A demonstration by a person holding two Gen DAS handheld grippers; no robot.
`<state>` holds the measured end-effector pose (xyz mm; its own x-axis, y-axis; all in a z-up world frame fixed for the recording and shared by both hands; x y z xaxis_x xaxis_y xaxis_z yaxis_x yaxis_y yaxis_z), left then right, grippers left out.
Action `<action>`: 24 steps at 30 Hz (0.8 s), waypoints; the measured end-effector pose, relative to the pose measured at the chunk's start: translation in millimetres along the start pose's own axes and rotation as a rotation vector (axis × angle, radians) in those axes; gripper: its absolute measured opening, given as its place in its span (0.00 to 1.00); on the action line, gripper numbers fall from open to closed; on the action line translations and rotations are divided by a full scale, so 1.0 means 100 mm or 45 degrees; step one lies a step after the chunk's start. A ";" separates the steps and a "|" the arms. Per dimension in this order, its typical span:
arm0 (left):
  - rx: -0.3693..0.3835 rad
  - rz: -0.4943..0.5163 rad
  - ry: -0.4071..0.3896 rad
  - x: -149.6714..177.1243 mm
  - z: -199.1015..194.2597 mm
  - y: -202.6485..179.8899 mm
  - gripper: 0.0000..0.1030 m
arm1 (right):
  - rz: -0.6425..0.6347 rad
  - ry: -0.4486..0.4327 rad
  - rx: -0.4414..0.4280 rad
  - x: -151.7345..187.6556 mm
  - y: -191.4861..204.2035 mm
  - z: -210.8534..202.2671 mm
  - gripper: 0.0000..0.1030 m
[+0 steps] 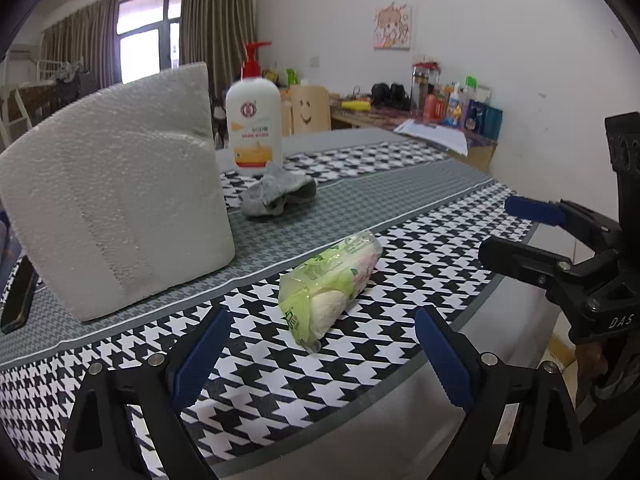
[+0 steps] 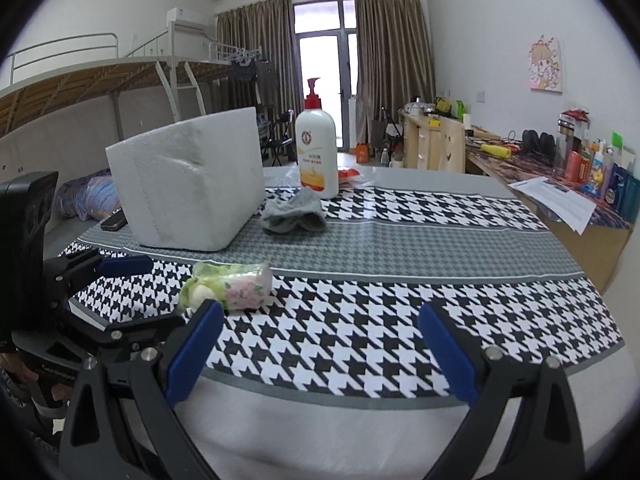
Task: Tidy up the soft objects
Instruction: 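Move both tools toward the green wet-wipe packet on the table, then close the left tool on the green wet-wipe packet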
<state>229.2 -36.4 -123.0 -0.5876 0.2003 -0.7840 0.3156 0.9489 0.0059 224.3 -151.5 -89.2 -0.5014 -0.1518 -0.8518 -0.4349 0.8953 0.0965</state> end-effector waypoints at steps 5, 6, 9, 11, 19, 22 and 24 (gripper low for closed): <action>0.006 -0.002 0.064 -0.04 0.15 0.03 0.90 | -0.019 0.057 -0.017 -0.08 -0.05 0.13 0.97; 0.011 0.000 0.078 -0.05 0.19 0.03 0.88 | -0.024 0.066 -0.026 -0.10 -0.06 0.16 0.97; 0.020 0.007 0.101 -0.05 0.27 0.04 0.82 | -0.037 0.093 -0.044 -0.15 -0.06 0.23 0.97; 0.027 0.001 0.113 -0.06 0.31 0.06 0.78 | -0.056 0.106 -0.042 -0.18 -0.06 0.28 0.97; 0.075 -0.042 0.209 -0.04 0.47 0.11 0.49 | -0.073 0.178 -0.072 -0.28 -0.08 0.51 0.97; 0.086 -0.060 0.206 -0.06 0.47 0.11 0.44 | -0.091 0.206 -0.090 -0.31 -0.05 0.58 0.97; 0.104 -0.069 0.206 -0.07 0.47 0.12 0.42 | -0.100 0.222 -0.101 -0.33 -0.02 0.63 0.97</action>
<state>272.0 -38.3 -147.2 -0.7155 0.1924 -0.6716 0.3358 0.9377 -0.0891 288.9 -122.4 -93.3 -0.5825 -0.2964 -0.7569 -0.5322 0.8429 0.0795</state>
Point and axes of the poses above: each gripper's, at about its wrist camera, not at the fingertips, and z roughly the way its jaws point, y to its left, x to its underside, the point moved 5 cm from there along z, roughly the way its jaws point, and after that the axes turned 2 degrees about z, right-handed, at the moved point
